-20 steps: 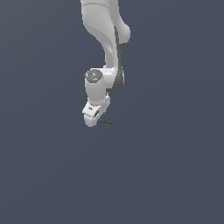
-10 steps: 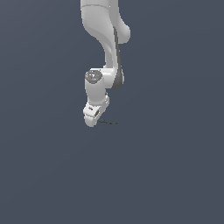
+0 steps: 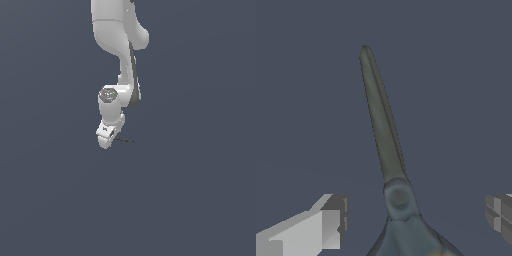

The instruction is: Pick up the object and move it to a goal position.

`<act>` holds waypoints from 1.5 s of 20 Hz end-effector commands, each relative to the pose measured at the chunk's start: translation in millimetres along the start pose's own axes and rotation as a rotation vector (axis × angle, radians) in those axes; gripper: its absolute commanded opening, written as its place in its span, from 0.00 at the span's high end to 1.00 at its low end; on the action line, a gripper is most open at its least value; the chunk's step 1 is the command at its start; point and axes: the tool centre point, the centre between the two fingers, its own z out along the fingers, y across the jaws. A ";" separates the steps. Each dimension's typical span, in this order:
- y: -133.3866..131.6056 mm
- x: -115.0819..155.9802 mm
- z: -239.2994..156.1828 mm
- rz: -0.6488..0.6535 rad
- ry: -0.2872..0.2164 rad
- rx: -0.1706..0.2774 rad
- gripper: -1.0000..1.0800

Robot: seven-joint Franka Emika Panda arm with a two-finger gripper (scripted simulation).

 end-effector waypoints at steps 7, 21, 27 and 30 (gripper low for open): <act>0.5 0.0 15.7 -0.001 0.000 -0.001 1.00; 0.2 3.0 9.4 -0.008 0.001 -0.001 1.00; 6.9 -0.3 -14.2 -0.008 0.001 -0.001 1.00; 12.3 -2.8 -33.2 -0.008 0.001 -0.001 1.00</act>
